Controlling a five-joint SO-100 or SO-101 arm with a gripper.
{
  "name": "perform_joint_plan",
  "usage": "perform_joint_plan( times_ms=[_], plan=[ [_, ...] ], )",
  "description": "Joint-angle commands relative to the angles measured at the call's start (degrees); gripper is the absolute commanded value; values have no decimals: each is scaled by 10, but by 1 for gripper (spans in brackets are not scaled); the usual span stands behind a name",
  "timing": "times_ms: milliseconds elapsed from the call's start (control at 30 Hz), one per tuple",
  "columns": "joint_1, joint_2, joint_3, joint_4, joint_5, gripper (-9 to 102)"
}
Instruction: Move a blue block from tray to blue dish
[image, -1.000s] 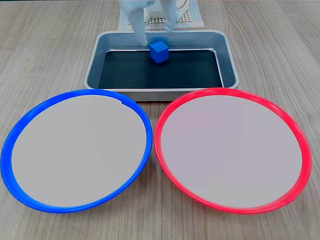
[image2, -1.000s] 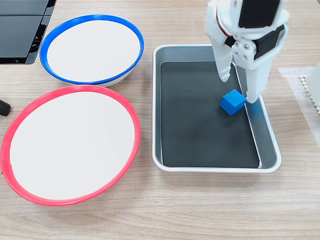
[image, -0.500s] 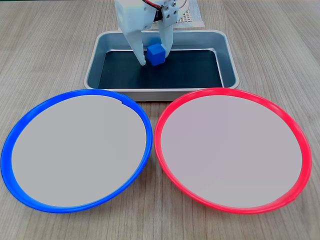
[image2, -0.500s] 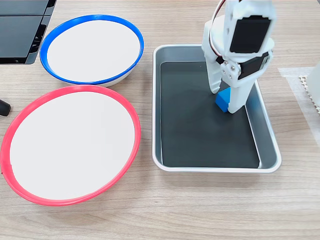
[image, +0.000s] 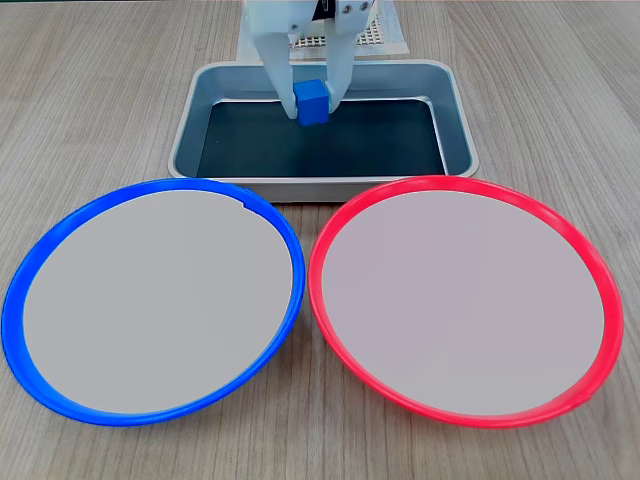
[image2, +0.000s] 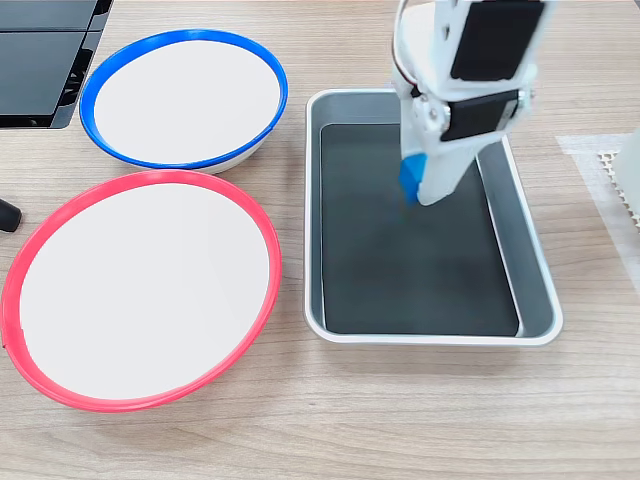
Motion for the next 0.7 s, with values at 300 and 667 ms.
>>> perform_joint_plan(
  times_ms=[300,667],
  plan=[
    [34,-102,-314,-249,343,0],
    [112,-306,-318,-378,243,5]
  ],
)
